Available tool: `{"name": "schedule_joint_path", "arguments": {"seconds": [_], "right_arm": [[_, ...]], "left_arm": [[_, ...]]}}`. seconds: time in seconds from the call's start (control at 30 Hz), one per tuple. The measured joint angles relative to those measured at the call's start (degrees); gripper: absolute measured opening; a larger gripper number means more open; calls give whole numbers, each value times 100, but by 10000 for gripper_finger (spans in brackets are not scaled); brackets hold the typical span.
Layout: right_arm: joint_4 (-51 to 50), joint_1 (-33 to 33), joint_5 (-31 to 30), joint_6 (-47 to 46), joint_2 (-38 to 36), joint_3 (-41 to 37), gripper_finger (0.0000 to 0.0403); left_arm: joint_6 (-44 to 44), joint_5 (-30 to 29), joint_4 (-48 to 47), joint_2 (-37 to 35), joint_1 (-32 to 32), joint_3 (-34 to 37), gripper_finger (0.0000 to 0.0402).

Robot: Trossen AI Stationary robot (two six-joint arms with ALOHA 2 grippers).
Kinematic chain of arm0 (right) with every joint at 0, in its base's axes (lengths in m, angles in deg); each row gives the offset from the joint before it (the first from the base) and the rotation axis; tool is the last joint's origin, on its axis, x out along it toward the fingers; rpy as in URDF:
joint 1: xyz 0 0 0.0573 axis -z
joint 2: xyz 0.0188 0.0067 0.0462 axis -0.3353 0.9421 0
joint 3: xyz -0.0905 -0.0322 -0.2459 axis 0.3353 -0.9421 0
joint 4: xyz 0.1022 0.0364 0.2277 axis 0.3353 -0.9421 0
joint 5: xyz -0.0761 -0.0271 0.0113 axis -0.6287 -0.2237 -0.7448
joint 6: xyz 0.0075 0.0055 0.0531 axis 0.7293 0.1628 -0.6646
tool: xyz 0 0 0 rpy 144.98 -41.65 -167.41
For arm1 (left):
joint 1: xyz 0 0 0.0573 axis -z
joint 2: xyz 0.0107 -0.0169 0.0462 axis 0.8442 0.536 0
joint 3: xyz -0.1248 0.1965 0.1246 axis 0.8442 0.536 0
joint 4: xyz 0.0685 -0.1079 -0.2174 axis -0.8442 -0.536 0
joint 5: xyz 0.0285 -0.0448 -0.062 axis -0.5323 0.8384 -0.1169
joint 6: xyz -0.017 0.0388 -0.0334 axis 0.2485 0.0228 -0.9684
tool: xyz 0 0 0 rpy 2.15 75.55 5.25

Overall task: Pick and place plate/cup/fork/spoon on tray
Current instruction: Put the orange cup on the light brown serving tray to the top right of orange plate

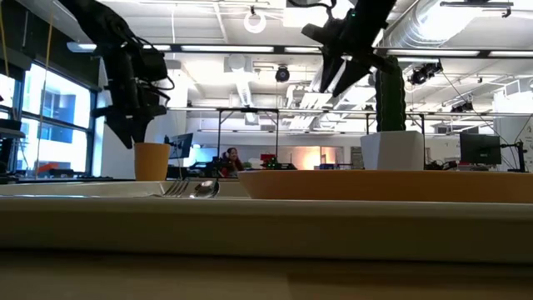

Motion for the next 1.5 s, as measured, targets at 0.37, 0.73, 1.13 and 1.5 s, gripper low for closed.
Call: {"name": "schedule_joint_path", "arguments": {"seconds": [0.37, 0.73, 1.13, 1.5], "right_arm": [[-665, -59, 472, 374, 0, 0, 122], [-698, -634, -131, -177, -329, 4, 122], [409, -963, -744, 1185, -990, 4, 122], [-64, -1452, -734, 1093, -1807, 4, 122]], "left_arm": [[336, -133, 731, 132, -7, 0, 8], [284, 30, 797, -235, 540, -512, 3], [-261, 1458, 2480, -252, 2390, -1428, 1], [-902, 1973, 3788, 1026, 3550, -1477, 1]]}}
